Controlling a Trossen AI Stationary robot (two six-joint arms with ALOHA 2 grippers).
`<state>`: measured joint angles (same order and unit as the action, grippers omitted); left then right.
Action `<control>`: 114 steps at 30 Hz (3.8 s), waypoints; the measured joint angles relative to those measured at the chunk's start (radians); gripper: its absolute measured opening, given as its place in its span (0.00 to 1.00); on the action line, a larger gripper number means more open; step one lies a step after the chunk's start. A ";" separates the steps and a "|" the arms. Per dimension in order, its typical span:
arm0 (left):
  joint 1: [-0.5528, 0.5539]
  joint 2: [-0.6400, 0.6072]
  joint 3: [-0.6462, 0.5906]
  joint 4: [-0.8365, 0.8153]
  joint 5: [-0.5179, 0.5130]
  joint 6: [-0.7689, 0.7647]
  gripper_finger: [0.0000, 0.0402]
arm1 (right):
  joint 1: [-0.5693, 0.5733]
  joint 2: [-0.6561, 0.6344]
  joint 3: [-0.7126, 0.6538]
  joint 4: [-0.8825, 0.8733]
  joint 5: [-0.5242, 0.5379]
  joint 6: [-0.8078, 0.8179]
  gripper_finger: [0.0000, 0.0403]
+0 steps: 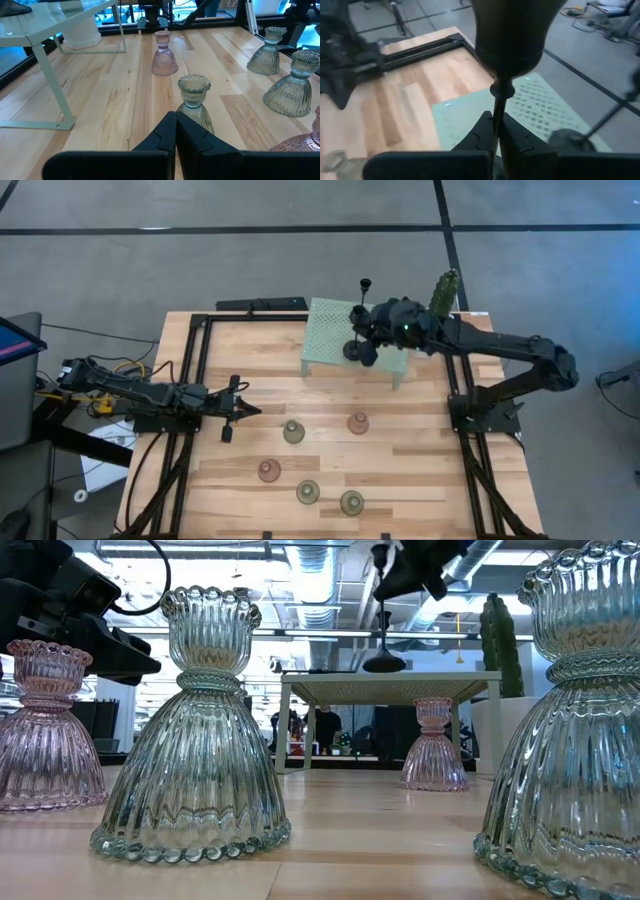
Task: Pick & Place candle stick holders
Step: Put the black candle holder on the shelf, then put the right pink glass candle holder on the shelf
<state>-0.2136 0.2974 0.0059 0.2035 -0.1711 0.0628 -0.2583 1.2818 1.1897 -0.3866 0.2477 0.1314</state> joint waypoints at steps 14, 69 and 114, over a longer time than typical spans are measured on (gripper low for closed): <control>0.000 0.000 0.000 0.000 0.000 0.000 0.02 | -0.098 0.019 0.000 -0.006 -0.042 0.010 0.00; 0.000 0.000 0.000 0.000 0.000 0.000 0.02 | 0.029 -0.211 0.000 -0.435 -0.259 0.107 0.41; 0.000 0.000 0.000 0.000 0.000 0.000 0.02 | 0.790 -0.231 -0.939 0.696 0.512 0.320 0.00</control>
<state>-0.2137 0.2974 0.0059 0.2031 -0.1711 0.0628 0.5322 1.0508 0.2508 0.3093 0.7593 0.4511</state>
